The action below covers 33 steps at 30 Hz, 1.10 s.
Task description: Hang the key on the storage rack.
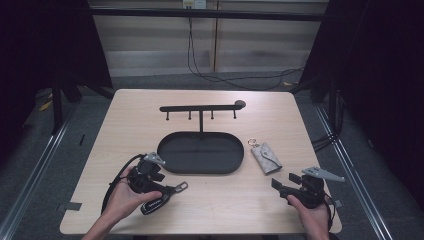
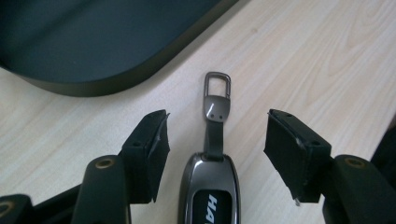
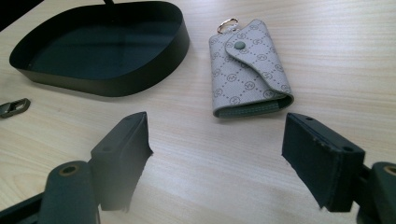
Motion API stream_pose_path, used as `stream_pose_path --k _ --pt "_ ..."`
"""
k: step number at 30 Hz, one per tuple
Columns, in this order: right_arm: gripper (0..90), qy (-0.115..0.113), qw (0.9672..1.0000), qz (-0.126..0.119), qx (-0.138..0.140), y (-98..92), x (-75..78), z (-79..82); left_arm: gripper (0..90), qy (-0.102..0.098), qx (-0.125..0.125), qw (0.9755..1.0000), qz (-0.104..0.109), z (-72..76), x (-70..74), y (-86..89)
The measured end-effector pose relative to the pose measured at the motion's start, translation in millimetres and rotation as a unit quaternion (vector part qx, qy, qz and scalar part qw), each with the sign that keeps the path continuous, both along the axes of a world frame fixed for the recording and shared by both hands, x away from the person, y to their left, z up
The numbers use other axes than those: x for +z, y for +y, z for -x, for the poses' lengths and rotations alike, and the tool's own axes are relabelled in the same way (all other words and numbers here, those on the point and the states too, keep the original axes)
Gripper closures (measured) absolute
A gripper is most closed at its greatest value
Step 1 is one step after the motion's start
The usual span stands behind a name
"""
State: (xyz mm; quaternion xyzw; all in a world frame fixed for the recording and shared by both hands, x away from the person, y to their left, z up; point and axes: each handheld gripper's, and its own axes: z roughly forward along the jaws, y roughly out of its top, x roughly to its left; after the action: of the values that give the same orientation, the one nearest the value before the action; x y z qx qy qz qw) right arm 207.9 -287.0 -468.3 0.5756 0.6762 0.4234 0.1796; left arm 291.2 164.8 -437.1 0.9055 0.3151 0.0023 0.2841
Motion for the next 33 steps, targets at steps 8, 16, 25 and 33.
stream_pose_path --k 8,16,25,33 --pt "23.2 -0.003 1.0000 0.002 0.001 0.4 1.0 2.0 43.1 0.013 -0.017 0.9994 -0.027 -5.6 -5.0 -12.7" --pt "23.1 -0.004 1.0000 0.006 0.006 2.5 1.4 2.1 54.0 0.012 -0.051 0.9963 -0.068 -9.1 -3.5 -25.1" --pt "22.9 -0.003 0.9999 0.005 0.009 2.2 1.3 2.1 57.4 0.026 -0.068 0.9906 -0.115 -17.4 -13.3 -40.9" --pt "22.6 -0.002 0.9999 0.004 0.010 1.8 1.1 2.2 62.0 0.032 -0.094 0.9854 -0.138 -20.9 -17.1 -51.3"
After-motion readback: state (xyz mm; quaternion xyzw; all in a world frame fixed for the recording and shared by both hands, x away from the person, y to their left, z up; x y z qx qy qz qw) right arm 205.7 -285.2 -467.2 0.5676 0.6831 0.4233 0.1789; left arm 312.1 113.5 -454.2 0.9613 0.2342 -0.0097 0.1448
